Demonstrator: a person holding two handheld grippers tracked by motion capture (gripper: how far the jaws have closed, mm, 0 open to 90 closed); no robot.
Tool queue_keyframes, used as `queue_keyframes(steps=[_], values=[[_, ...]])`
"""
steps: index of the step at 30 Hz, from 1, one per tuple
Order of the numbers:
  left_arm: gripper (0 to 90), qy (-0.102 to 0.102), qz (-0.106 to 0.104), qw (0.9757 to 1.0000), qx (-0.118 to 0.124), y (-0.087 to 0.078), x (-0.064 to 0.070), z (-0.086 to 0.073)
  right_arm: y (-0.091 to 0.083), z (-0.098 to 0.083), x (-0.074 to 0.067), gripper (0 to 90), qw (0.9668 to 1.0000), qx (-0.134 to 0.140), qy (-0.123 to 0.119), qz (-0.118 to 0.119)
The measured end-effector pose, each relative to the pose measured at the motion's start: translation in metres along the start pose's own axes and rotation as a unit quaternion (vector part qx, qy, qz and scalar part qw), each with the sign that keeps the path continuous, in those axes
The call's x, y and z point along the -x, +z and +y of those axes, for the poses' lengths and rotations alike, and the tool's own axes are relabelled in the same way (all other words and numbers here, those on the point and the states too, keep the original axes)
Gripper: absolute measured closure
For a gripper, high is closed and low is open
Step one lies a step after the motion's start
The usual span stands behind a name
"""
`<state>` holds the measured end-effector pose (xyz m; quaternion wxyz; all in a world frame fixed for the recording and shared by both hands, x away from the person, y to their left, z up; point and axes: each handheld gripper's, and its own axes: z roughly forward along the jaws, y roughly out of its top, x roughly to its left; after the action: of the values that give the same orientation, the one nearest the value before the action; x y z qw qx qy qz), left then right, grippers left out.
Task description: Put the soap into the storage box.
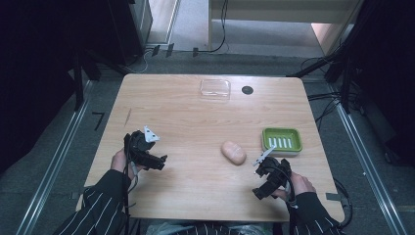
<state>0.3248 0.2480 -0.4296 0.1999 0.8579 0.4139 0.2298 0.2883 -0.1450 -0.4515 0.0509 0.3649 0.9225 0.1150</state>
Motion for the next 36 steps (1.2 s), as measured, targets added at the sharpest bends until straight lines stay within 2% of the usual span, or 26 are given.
queue_keyframes(steps=[15,21,24,36], values=[[0.0,-0.006,0.000,1.0000,0.003,-0.001,-0.002,-0.001,0.002,0.004,-0.001,4.7,1.0000,-0.004,-0.003,0.001],[0.0,0.000,-0.001,1.0000,-0.004,0.004,0.000,0.003,0.006,0.006,0.000,4.7,0.9999,-0.006,-0.013,0.003],[0.0,-0.013,-0.002,0.9999,-0.005,0.005,-0.005,0.000,0.008,0.010,-0.002,4.6,0.9998,-0.004,-0.021,0.002],[0.0,-0.013,-0.014,0.9998,-0.003,0.011,-0.009,0.000,0.009,0.021,-0.011,4.5,0.9993,-0.004,-0.036,-0.008]])
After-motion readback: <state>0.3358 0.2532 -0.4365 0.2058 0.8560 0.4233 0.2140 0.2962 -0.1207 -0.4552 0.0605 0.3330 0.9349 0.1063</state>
